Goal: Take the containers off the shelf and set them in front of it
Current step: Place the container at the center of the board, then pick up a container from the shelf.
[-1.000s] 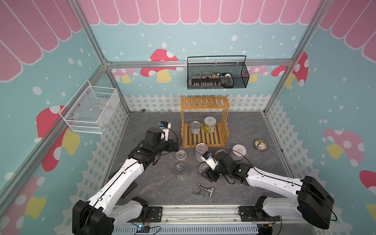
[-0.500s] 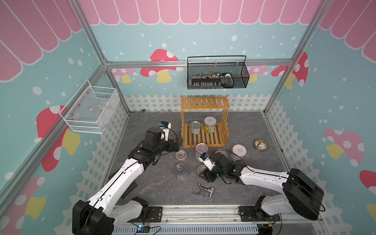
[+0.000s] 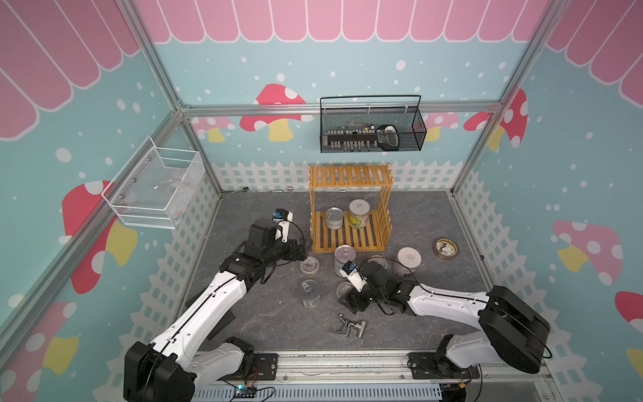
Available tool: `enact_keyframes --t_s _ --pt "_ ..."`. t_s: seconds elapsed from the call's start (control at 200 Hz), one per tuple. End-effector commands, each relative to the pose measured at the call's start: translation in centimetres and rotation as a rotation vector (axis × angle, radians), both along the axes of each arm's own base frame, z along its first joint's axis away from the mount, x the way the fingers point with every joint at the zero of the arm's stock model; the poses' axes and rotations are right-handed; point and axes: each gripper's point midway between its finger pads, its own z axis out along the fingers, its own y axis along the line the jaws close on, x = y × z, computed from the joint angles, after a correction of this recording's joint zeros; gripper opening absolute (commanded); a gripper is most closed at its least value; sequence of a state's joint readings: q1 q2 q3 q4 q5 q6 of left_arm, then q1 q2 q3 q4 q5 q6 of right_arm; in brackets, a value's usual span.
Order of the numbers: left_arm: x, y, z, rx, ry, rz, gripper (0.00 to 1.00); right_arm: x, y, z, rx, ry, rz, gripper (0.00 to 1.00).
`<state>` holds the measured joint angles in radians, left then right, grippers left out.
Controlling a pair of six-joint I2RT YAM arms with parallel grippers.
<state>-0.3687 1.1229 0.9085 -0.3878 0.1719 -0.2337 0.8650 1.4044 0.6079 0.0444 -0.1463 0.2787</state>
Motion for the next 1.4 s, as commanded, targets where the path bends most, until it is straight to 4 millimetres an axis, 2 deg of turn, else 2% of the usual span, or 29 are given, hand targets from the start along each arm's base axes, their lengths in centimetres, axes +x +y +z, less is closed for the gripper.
enact_keyframes --t_s 0.0,0.23,0.4,0.535,0.635,0.706,0.816,0.921,1.021,1.196,1.396 --pt "0.1 -0.1 -0.3 -0.003 0.000 -0.009 0.98 -0.2 -0.6 0.1 -0.017 -0.002 -0.015 0.85" --pt "0.3 -0.2 -0.3 0.001 0.003 -0.015 0.98 -0.2 -0.6 0.9 -0.017 -0.010 -0.008 0.85" --pt "0.4 -0.2 -0.3 0.003 0.005 -0.017 0.98 -0.9 -0.7 1.6 -0.009 -0.004 0.016 0.93" --pt "0.5 -0.2 -0.1 0.007 0.002 -0.019 0.98 -0.8 -1.1 3.7 0.000 -0.037 0.011 0.96" --pt "0.5 -0.2 0.3 0.009 -0.006 -0.017 0.98 0.3 -1.7 6.1 0.001 -0.100 -0.025 0.98" --pt "0.5 -0.1 0.6 0.009 -0.011 -0.017 0.98 1.5 -1.7 8.5 0.024 -0.140 -0.041 0.98" --pt "0.5 -0.1 1.2 0.006 -0.027 -0.013 0.98 3.7 -0.8 13.2 0.099 -0.218 -0.052 0.98" --pt "0.6 -0.1 1.7 0.002 -0.036 -0.014 0.98 7.1 -1.0 15.4 0.115 -0.246 -0.108 0.97" --pt "0.6 -0.2 1.7 -0.002 -0.034 -0.016 0.98 10.4 -1.2 15.5 0.108 -0.232 -0.156 0.97" --pt "0.5 -0.2 1.6 -0.006 -0.029 -0.016 0.98 15.6 -0.5 13.7 0.070 -0.213 -0.214 0.97" --pt "0.4 -0.1 1.7 -0.006 -0.031 -0.016 0.98 20.0 0.8 12.2 0.056 -0.226 -0.290 0.97"
